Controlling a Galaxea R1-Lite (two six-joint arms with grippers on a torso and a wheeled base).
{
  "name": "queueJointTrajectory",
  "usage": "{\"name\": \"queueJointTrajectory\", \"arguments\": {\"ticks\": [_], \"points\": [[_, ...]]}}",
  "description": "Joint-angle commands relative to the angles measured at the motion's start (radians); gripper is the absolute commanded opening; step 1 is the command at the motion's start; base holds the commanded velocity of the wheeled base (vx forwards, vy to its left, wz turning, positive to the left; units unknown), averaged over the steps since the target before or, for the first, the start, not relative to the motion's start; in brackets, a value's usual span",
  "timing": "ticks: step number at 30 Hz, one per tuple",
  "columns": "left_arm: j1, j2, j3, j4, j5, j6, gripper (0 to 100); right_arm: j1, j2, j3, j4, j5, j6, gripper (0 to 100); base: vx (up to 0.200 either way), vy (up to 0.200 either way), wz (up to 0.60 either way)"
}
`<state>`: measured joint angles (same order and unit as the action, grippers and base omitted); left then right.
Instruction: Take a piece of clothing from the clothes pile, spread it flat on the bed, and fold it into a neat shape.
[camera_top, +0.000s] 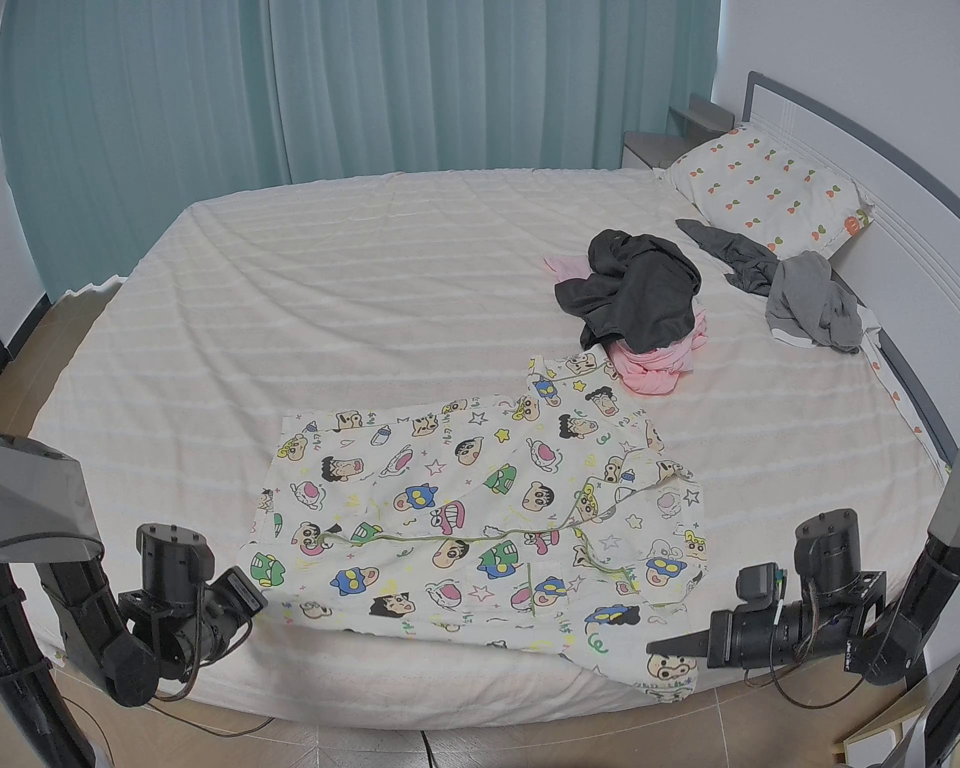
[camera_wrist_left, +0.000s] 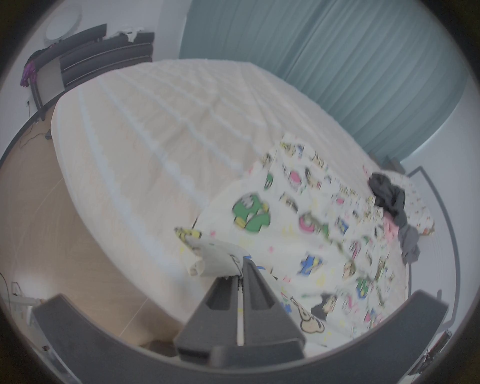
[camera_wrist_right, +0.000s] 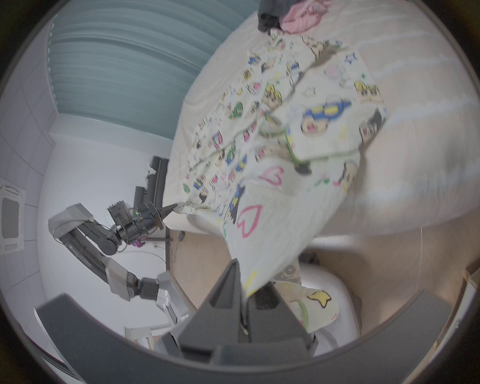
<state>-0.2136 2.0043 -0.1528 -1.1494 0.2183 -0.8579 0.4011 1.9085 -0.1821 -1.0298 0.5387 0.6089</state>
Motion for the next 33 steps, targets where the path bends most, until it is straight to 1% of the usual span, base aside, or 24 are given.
{"name": "queueJointTrajectory", "arguments": {"ticks": [1,2,5,8,9,11,13,14,15,18,22,26,27,31,32,33], "points": [[0.020,-0.048,-0.060,0.000,0.021,-0.001,0,-0.047,-0.026,-0.037,-0.032,0.009,0.003,0,0.000,0.000,0.00],[0.020,-0.047,-0.099,0.005,0.024,-0.001,0,-0.065,-0.014,-0.060,-0.047,0.009,0.005,0,0.000,0.000,0.00],[0.020,-0.041,-0.176,0.048,0.024,-0.001,0,-0.088,0.032,-0.106,-0.064,0.009,0.005,0,0.000,0.000,0.00],[0.019,-0.038,-0.284,0.160,0.023,-0.004,0,-0.110,0.107,-0.166,-0.099,0.007,0.005,0,0.000,0.000,0.00],[0.019,-0.038,-0.284,0.160,0.023,-0.004,0,-0.110,0.107,-0.166,-0.099,0.007,0.005,0,0.000,0.000,0.00],[0.019,-0.001,-0.396,0.255,0.021,-0.006,0,-0.119,0.176,-0.215,-0.159,0.006,0.006,0,0.000,0.000,0.00],[0.020,0.027,-0.464,0.304,0.021,-0.006,0,-0.123,0.216,-0.238,-0.196,0.004,0.006,0,0.000,0.000,0.00],[0.020,0.031,-0.476,0.313,0.021,-0.006,0,-0.123,0.224,-0.243,-0.200,0.004,0.006,0,0.000,0.000,0.00],[0.020,0.057,-0.538,0.365,0.023,-0.006,0,-0.123,0.262,-0.270,-0.230,0.000,0.008,0,0.000,0.000,0.00],[0.020,0.094,-0.642,0.456,0.021,-0.006,0,-0.137,0.322,-0.324,-0.277,-0.003,0.015,0,0.000,0.000,0.00],[0.020,0.148,-0.726,0.517,0.021,-0.007,0,-0.154,0.366,-0.396,-0.293,-0.003,0.018,0,0.000,0.000,0.00],[0.023,0.202,-0.780,0.545,0.021,-0.007,0,-0.163,0.400,-0.461,-0.283,-0.006,0.018,0,0.000,0.000,0.00],[0.026,0.223,-0.800,0.560,0.021,-0.007,0,-0.169,0.419,-0.485,-0.283,-0.006,0.018,100,0.000,0.000,0.00],[0.033,0.255,-0.843,0.579,0.021,-0.027,0,-0.182,0.428,-0.528,-0.263,-0.006,0.018,100,0.000,0.000,0.00],[0.034,0.260,-0.863,0.585,0.023,-0.052,100,-0.189,0.428,-0.533,-0.242,-0.006,0.018,100,0.000,0.000,0.00],[0.037,0.260,-0.875,0.591,0.023,-0.067,100,-0.194,0.425,-0.533,-0.223,-0.006,0.018,100,0.000,0.000,0.00]]}}
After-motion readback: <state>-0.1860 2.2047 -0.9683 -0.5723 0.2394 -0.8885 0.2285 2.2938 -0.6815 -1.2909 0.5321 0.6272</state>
